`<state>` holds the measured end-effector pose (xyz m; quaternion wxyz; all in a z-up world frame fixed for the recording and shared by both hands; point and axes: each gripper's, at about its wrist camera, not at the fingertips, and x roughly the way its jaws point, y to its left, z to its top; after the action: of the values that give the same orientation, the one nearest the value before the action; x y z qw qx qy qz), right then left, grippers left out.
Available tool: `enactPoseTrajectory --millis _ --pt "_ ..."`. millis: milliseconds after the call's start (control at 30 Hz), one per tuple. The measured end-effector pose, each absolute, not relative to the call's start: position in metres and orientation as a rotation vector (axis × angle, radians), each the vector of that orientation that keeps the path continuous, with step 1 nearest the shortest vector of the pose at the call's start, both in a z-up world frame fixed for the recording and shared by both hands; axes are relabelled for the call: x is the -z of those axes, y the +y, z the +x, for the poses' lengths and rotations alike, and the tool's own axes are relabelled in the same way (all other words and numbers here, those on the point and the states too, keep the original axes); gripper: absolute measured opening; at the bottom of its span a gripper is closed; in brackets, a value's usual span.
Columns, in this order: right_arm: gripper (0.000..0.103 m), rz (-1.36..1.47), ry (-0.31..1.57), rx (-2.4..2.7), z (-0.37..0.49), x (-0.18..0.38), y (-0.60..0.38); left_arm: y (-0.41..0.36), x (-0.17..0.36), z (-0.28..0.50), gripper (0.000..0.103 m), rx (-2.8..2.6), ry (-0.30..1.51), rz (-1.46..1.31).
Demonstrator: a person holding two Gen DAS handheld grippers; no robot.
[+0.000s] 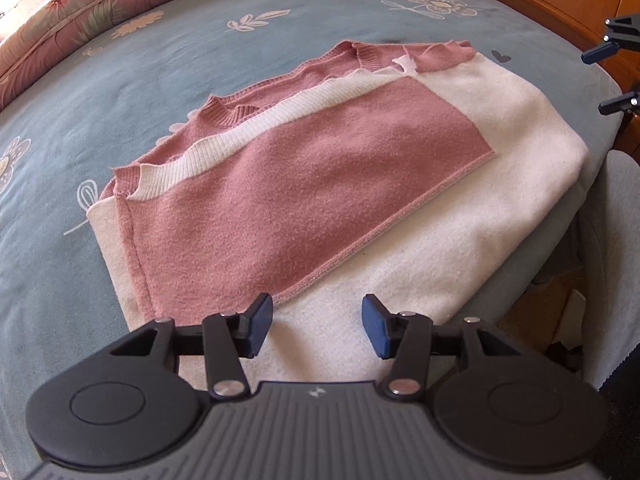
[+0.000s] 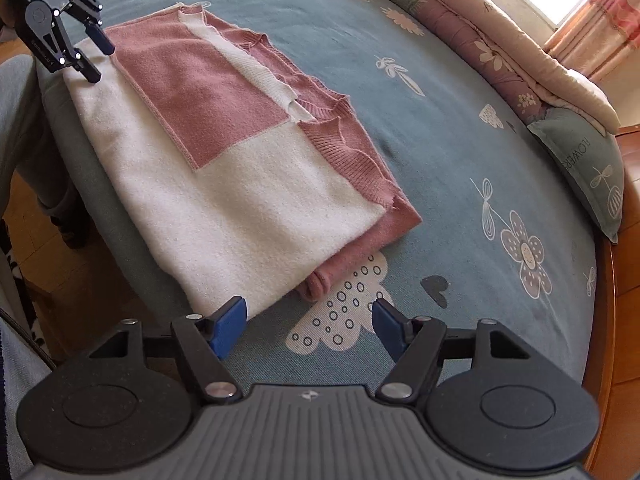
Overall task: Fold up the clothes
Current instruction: 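Move both open tools over the folded sweater toward the collar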
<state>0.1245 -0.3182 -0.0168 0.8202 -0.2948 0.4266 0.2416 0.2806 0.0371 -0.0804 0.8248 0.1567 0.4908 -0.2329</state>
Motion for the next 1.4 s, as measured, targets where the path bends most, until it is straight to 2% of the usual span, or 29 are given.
enactPoseTrajectory --millis 133,333,467,567,600,733,833,900,1167,1400 --pt "0.083 -0.456 0.885 -0.490 0.132 0.024 -0.312 0.032 0.085 0.284 0.059 0.491 1.059 0.285" --pt "0.084 -0.441 1.011 -0.452 0.127 0.092 -0.294 0.040 0.096 0.260 0.067 0.471 1.101 0.323" --pt "0.085 -0.353 0.947 -0.420 0.124 0.068 -0.307 0.049 0.074 0.259 0.066 0.450 1.062 0.277" --pt "0.086 -0.141 0.905 -0.471 0.129 0.043 -0.314 0.044 0.058 0.266 0.067 0.470 1.026 0.169" --pt "0.087 -0.066 0.890 -0.490 0.130 0.035 -0.317 0.041 0.055 0.268 0.071 0.488 1.028 0.115" --pt "0.088 0.141 0.960 -0.547 0.134 0.053 -0.314 0.031 0.075 0.258 0.074 0.508 1.082 0.045" --pt "0.088 0.120 1.045 -0.462 0.131 0.083 -0.314 0.042 0.099 0.238 0.072 0.457 1.124 0.006" --pt "0.088 0.115 1.033 -0.449 0.125 0.089 -0.319 0.059 0.103 0.221 0.075 0.449 1.128 -0.090" --pt "0.093 0.076 0.818 -0.438 0.166 0.043 -0.287 0.042 0.093 0.266 0.074 0.404 1.017 -0.134" --pt "0.096 0.028 0.880 -0.269 0.217 0.098 -0.256 0.029 0.091 0.304 0.076 0.342 0.928 -0.143"
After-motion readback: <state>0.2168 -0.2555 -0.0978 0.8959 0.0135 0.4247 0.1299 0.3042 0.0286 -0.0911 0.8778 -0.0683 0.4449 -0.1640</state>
